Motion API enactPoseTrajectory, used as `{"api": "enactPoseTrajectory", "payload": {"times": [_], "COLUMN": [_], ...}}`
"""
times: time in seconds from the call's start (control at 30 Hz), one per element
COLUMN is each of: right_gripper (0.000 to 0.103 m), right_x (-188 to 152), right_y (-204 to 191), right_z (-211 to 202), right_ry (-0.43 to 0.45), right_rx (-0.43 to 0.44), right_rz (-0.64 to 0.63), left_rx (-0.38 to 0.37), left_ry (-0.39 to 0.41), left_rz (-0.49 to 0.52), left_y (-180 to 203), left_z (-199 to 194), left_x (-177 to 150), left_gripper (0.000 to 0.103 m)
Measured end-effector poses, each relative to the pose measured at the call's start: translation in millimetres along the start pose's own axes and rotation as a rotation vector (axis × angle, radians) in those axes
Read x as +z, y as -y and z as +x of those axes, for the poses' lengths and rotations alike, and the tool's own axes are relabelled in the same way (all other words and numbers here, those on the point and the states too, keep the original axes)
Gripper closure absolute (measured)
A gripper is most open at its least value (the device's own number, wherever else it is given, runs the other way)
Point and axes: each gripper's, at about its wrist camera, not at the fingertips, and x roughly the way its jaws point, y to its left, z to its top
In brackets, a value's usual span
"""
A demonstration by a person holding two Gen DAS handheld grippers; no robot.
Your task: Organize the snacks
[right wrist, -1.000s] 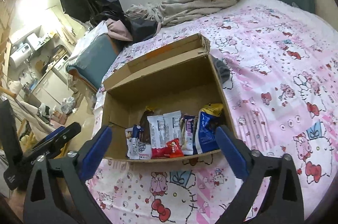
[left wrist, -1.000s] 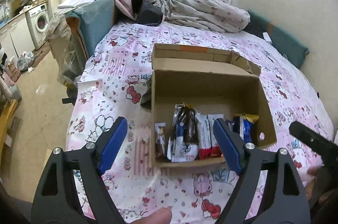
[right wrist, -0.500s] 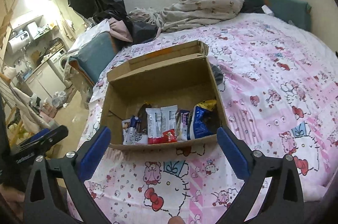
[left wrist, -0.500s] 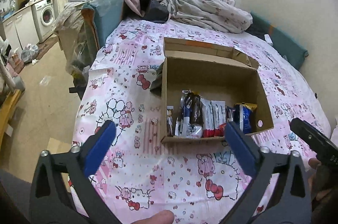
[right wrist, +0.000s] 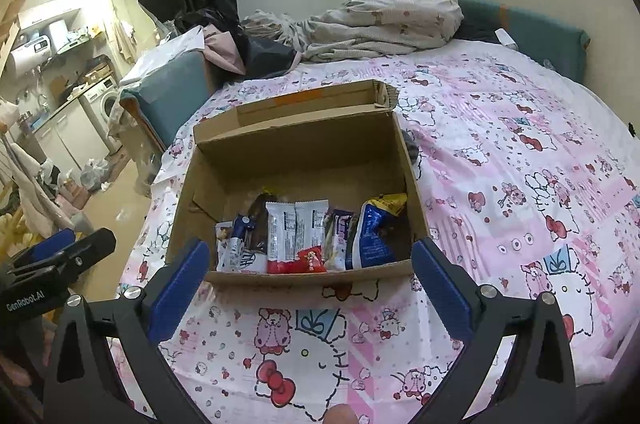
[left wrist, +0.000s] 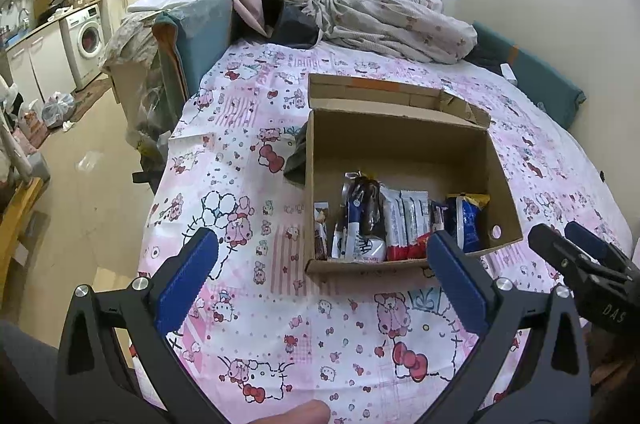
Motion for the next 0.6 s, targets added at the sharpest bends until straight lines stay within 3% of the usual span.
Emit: {"api": "enactPoseTrajectory", "payload": {"times": [0.6], "right_gripper": [0.000], "right_x": [-1.2], "right_y": [2.2], "right_z": [4.3], "right_ry": [-0.010], "right_rx": [-0.010], "right_rz": [0.011], "left_rx": [-0.005], "left_ry": [-0.018], "left_rz": [0.004], "left_y": [2.9], "left_z": [3.4], "left_x": [-3.7], "left_gripper": [0.000]}}
